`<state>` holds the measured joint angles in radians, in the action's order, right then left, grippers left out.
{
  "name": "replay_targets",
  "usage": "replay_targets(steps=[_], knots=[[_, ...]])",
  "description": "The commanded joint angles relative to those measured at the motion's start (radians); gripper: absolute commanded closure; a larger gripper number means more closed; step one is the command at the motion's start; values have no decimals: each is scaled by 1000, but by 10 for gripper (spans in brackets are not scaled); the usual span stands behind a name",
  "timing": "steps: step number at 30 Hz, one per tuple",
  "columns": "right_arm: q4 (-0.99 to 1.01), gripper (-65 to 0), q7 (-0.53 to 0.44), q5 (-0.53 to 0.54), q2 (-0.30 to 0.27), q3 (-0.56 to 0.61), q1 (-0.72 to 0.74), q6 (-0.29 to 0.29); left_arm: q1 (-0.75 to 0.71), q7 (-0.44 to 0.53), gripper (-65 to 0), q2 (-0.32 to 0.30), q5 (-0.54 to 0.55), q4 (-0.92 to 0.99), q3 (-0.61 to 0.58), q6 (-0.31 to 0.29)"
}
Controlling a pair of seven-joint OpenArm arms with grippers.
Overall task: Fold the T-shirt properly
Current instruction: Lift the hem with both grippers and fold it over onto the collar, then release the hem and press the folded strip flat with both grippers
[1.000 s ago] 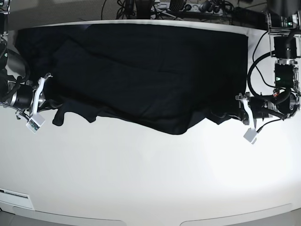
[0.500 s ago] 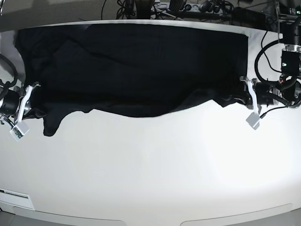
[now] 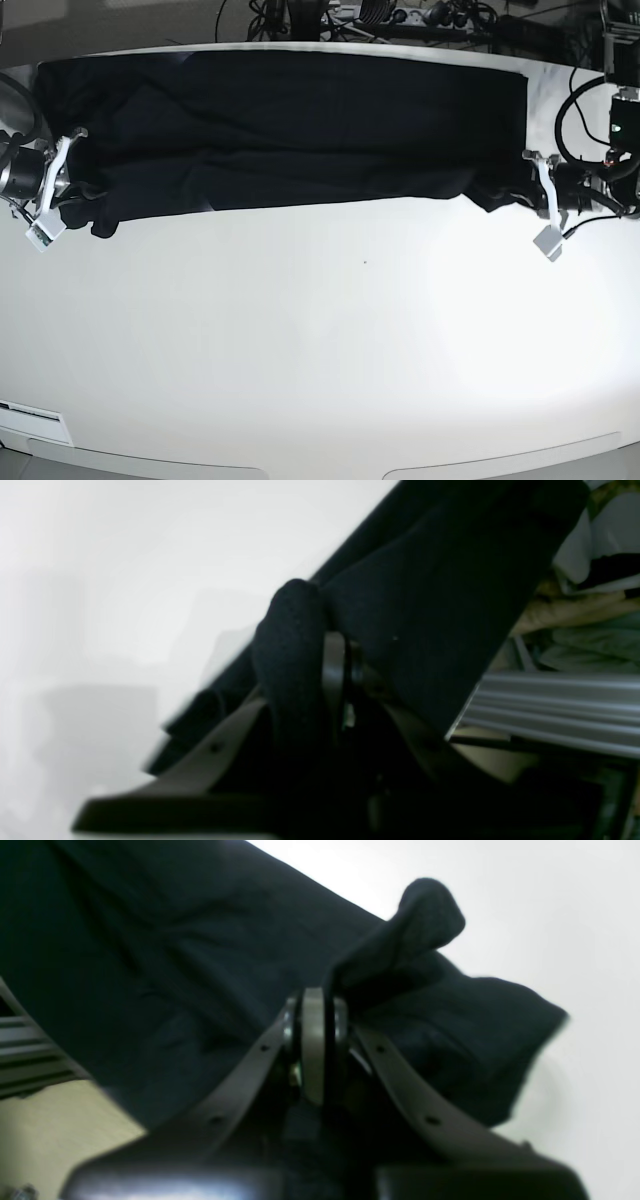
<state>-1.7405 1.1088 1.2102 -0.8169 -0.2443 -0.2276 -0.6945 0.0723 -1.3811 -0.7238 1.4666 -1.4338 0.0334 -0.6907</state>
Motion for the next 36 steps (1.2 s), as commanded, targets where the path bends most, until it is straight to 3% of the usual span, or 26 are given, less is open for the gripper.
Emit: replay_targets(steps=[1, 7, 12, 17, 21, 25, 30, 31, 34, 36], knots=[[-15, 0, -14, 23, -28, -41, -6, -4, -2, -5, 0, -25, 17, -13, 10, -7], [-16, 0, 84, 21, -28, -107, -45, -4, -71, -8, 0, -28, 17, -13, 6, -7], [-16, 0, 85, 29, -28, -107, -44, -4, -72, -8, 0, -28, 17, -67, 6, -7], [-16, 0, 148, 127, -27, -107, -44, -4, -80, -15, 0, -47, 17, -161, 6, -7], [-16, 0, 234, 146, -26, -107, -45, -4, -116, -15, 0, -71, 17, -203, 6, -7], [-16, 0, 235, 146, -23, -107, -45, -4, -147, -15, 0, -77, 17, -202, 6, -7], [-16, 0, 228, 97, 19, -107, -44, -4, -161, -15, 0, -77, 17, -201, 6, -7], [-16, -48, 227, 99, 22, -107, -44, -4, -161, -15, -58, -78, 17, -202, 6, -7], [-17, -336, 221, 99, 20, -108, -37, -4, -161, -15, -308, -80, 17, -202, 6, -7], [-17, -406, 221, 112, 18, -110, -11, -4, -161, -15, -367, -86, 17, -202, 6, -7]])
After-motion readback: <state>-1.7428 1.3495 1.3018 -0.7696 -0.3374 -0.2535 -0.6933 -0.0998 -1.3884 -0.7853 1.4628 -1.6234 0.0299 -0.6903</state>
